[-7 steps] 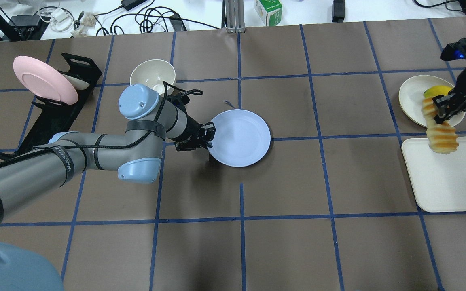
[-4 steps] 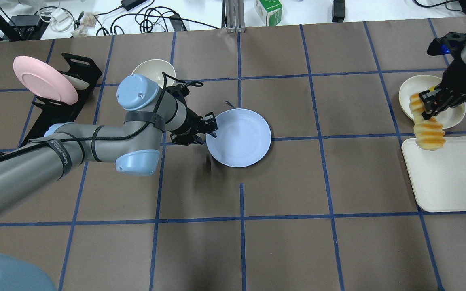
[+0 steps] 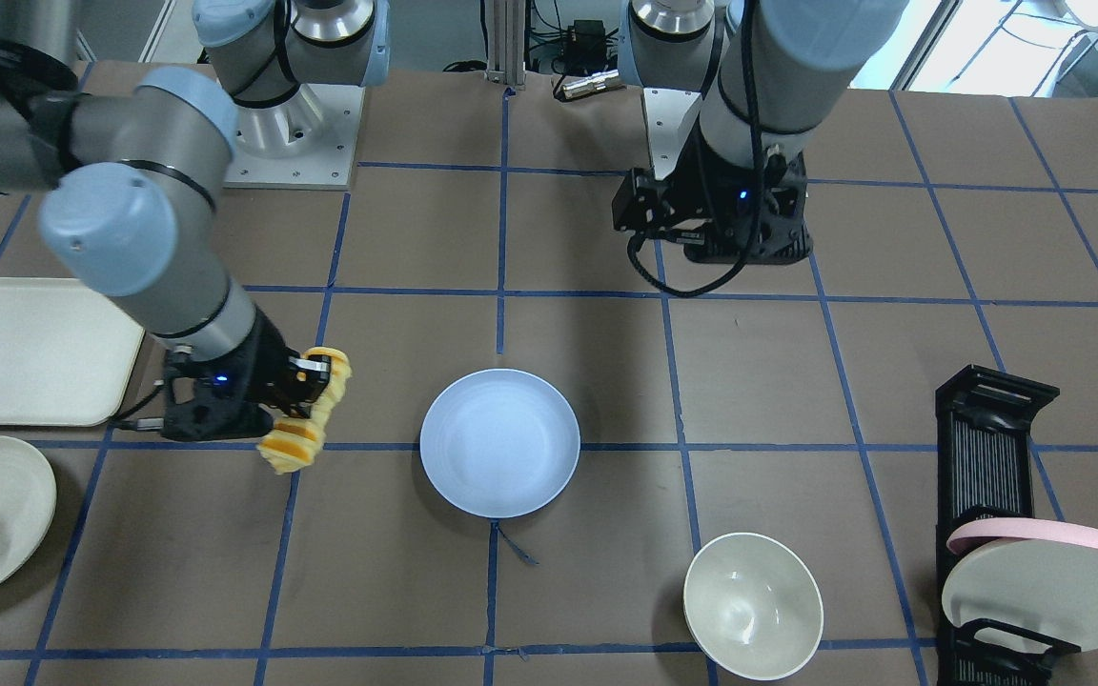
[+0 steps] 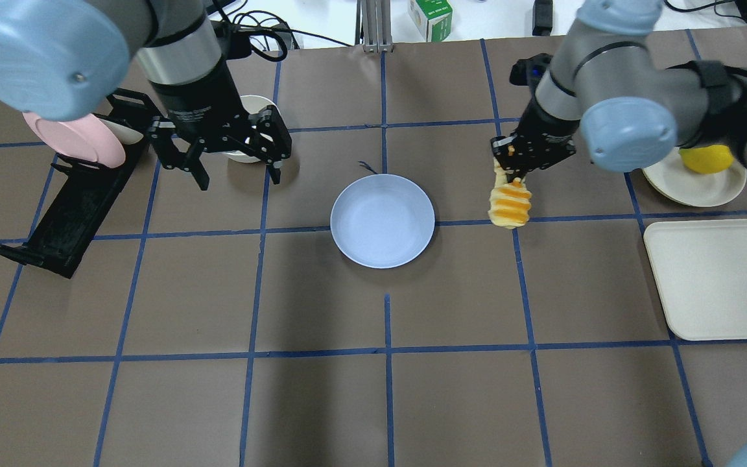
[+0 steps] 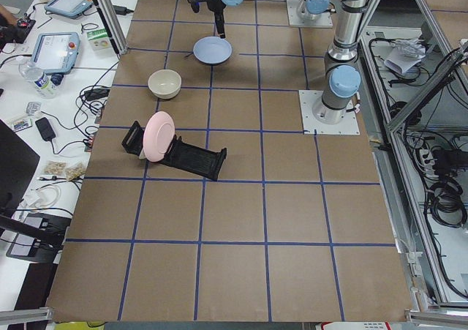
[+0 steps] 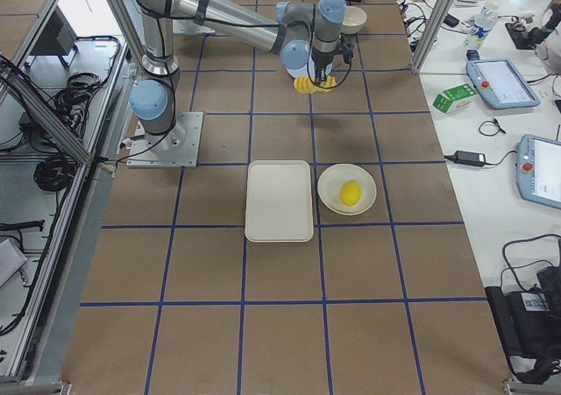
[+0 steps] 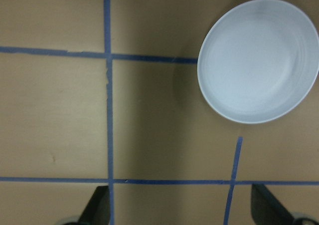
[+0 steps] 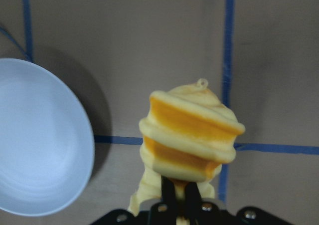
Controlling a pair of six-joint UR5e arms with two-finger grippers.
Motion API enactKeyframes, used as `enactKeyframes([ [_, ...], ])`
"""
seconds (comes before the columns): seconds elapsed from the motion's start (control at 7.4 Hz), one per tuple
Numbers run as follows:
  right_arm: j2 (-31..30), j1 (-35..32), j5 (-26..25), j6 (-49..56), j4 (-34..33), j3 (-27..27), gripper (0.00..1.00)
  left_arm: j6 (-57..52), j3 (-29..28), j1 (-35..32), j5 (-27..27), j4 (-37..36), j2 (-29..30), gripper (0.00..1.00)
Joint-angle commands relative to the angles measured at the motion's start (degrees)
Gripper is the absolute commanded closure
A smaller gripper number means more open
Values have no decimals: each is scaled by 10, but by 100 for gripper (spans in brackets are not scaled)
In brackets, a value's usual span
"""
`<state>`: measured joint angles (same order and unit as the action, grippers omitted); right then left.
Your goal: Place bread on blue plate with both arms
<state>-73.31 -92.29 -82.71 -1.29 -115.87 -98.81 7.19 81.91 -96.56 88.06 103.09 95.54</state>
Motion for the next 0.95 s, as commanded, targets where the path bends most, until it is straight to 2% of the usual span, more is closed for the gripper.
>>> enactKeyframes([
  [0.0, 52, -100, 0, -146, -45, 37, 100, -9, -32, 0, 9, 50, -27, 0],
  [0.14, 63, -135, 0, -213, -41, 55, 100, -7, -29, 2, 9, 53, -34, 0],
  [0.27, 87, -165, 0, -236, -51, 52, 100, -8, -31, 12, 5, 50, -38, 0],
  [0.54, 115, -173, -2, -238, -73, 52, 100, -9, -25, 52, 4, 49, -50, 0],
  [0.68, 117, -173, -6, -236, -75, 48, 3, -10, -13, 50, 6, 50, -58, 0],
  [0.81, 122, -173, -7, -225, -81, 47, 0, -25, 9, 52, 6, 40, -69, 0],
])
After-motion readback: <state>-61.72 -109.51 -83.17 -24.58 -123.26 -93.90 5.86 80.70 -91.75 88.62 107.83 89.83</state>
